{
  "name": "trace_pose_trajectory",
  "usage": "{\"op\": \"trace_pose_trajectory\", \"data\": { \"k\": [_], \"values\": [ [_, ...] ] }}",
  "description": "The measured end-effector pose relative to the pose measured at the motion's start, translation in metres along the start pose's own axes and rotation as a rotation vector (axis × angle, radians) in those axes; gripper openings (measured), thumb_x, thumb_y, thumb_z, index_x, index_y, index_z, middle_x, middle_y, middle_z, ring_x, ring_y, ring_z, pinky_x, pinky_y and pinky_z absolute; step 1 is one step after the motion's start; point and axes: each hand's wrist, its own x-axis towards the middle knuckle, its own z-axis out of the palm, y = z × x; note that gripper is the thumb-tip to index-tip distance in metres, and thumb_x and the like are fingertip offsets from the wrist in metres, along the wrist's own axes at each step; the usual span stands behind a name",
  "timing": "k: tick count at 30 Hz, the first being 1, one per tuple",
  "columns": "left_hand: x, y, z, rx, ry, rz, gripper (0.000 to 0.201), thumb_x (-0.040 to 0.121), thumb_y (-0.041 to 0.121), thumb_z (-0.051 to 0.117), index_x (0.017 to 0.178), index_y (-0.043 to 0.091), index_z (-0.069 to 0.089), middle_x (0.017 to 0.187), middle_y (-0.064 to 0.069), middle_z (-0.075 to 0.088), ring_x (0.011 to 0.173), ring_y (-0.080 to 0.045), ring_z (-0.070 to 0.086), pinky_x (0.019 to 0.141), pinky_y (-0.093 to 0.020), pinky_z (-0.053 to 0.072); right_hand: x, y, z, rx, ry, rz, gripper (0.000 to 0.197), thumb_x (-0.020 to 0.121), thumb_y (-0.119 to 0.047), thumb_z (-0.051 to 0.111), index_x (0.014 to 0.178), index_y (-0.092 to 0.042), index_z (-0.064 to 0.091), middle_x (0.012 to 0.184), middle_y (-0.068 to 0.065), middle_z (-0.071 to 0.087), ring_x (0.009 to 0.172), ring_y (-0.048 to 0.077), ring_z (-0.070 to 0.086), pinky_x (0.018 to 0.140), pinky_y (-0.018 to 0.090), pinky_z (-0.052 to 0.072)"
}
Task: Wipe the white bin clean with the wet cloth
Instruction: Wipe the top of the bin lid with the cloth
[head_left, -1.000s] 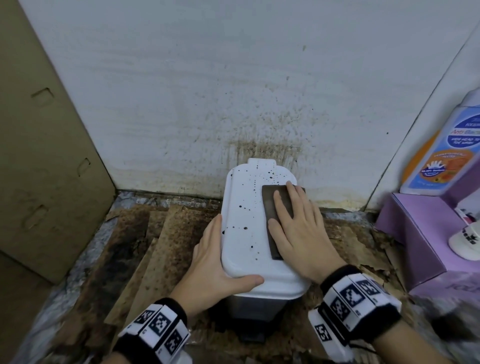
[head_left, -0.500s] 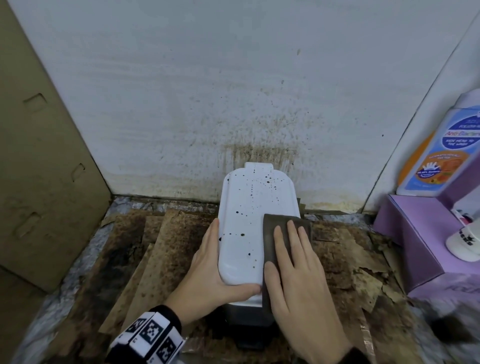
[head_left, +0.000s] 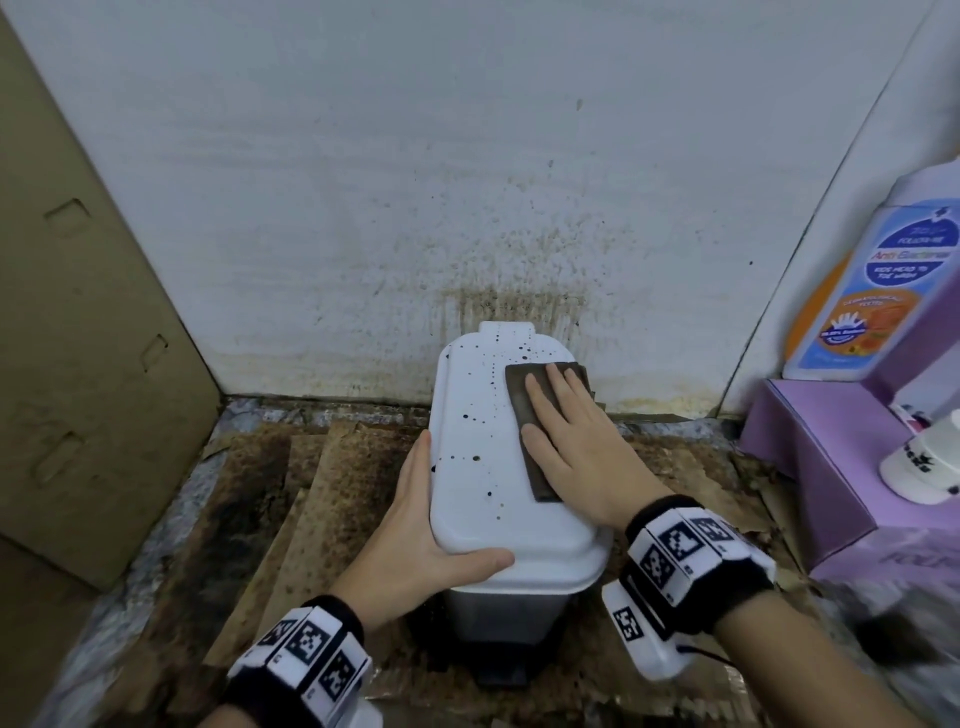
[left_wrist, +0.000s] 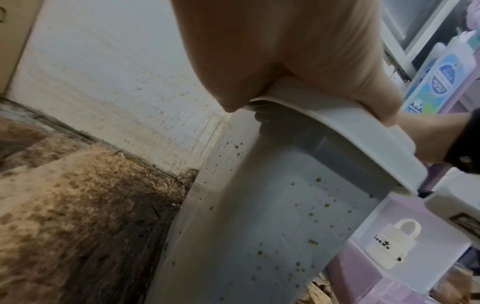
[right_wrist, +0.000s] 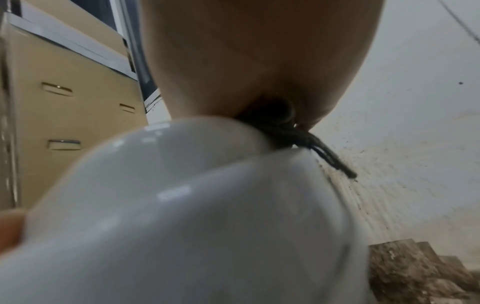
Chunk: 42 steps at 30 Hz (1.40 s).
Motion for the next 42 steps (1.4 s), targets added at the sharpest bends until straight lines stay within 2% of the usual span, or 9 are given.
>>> {"op": "trace_pose_trajectory", "data": {
  "k": [4, 7, 10, 15, 23, 29, 33, 39, 42],
  "values": [
    [-0.001, 0.003, -0.001, 0.027, -0.011, 0.012, 0.152, 0.052, 0.081, 0.082, 0.160, 0.041, -0.018, 0.160, 0.041, -0.012, 0.143, 0.025, -0.002, 0.118, -0.019, 0.017, -0.012, -0.005, 0.006, -0.017, 0.021, -0.001, 0.065, 0.104, -0.051, 0.013, 0.161, -0.022, 0.001, 0.168, 0.003, -0.013, 0.154, 0.017, -0.017, 0.127, 0.038, 0.000],
    [-0.001, 0.003, 0.000, 0.034, -0.008, 0.011, 0.152, 0.053, 0.079, 0.083, 0.159, 0.042, -0.019, 0.160, 0.041, -0.012, 0.146, 0.022, 0.000, 0.119, -0.022, 0.018, -0.034, -0.012, 0.012, 0.008, 0.058, 0.008, 0.071, 0.099, -0.056, 0.005, 0.161, -0.022, 0.001, 0.169, 0.002, -0.012, 0.154, 0.015, -0.019, 0.127, 0.039, 0.001],
    [-0.001, 0.002, 0.003, 0.023, 0.014, 0.020, 0.151, 0.055, 0.074, 0.086, 0.160, 0.041, -0.017, 0.161, 0.040, -0.008, 0.149, 0.017, 0.003, 0.121, -0.025, 0.020, -0.066, -0.029, 0.024, -0.110, 0.191, -0.055, 0.061, 0.106, -0.042, 0.017, 0.160, -0.013, 0.014, 0.168, 0.012, 0.006, 0.156, 0.026, -0.006, 0.125, 0.044, 0.015],
    [-0.001, 0.000, 0.006, -0.008, 0.032, 0.042, 0.146, 0.058, 0.065, 0.089, 0.161, 0.039, -0.012, 0.163, 0.035, 0.001, 0.150, 0.014, 0.010, 0.121, -0.027, 0.025, -0.093, -0.043, 0.028, -0.085, 0.152, 0.018, 0.061, 0.105, -0.046, 0.005, 0.160, -0.022, -0.005, 0.168, 0.001, -0.015, 0.152, 0.014, -0.025, 0.126, 0.037, 0.002],
    [0.001, -0.003, 0.004, -0.010, 0.028, 0.030, 0.150, 0.056, 0.071, 0.088, 0.161, 0.040, -0.015, 0.162, 0.039, -0.003, 0.145, 0.022, 0.007, 0.118, -0.021, 0.022, -0.037, -0.016, 0.009, -0.087, 0.034, -0.039, 0.071, 0.099, -0.057, 0.001, 0.161, -0.023, -0.002, 0.168, 0.002, -0.015, 0.153, 0.015, -0.022, 0.127, 0.040, 0.000],
    [0.001, -0.002, 0.003, -0.042, 0.020, 0.023, 0.151, 0.055, 0.073, 0.088, 0.160, 0.041, -0.015, 0.162, 0.039, -0.002, 0.149, 0.015, 0.011, 0.124, -0.029, 0.024, 0.010, 0.004, -0.009, 0.023, -0.079, -0.041, 0.064, 0.108, -0.049, 0.020, 0.161, -0.022, -0.002, 0.166, 0.002, -0.022, 0.151, 0.017, -0.026, 0.119, 0.030, -0.013],
    [0.003, -0.003, 0.002, -0.051, 0.027, 0.021, 0.147, 0.058, 0.069, 0.090, 0.161, 0.042, -0.010, 0.165, 0.034, 0.003, 0.152, 0.009, 0.014, 0.126, -0.038, 0.026, 0.036, 0.013, -0.015, 0.057, -0.102, -0.016, 0.064, 0.107, -0.048, 0.022, 0.161, -0.022, -0.001, 0.167, 0.003, -0.020, 0.152, 0.021, -0.022, 0.121, 0.034, -0.008],
    [0.001, -0.001, 0.000, -0.057, 0.011, 0.026, 0.147, 0.058, 0.070, 0.089, 0.160, 0.043, -0.013, 0.162, 0.038, 0.000, 0.150, 0.012, 0.012, 0.124, -0.031, 0.024, 0.070, 0.027, -0.015, -0.096, -0.121, -0.049, 0.067, 0.105, -0.051, 0.016, 0.161, -0.018, 0.000, 0.168, 0.009, -0.011, 0.154, 0.028, -0.015, 0.126, 0.046, -0.002],
    [0.001, 0.000, -0.001, -0.056, 0.011, 0.010, 0.149, 0.056, 0.072, 0.088, 0.160, 0.043, -0.015, 0.161, 0.040, -0.001, 0.150, 0.012, 0.012, 0.121, -0.027, 0.025, 0.081, 0.027, -0.017, -0.081, -0.060, -0.045, 0.064, 0.107, -0.045, 0.025, 0.161, -0.016, 0.006, 0.169, 0.010, -0.002, 0.156, 0.029, -0.006, 0.126, 0.046, 0.002]
  ]
}}
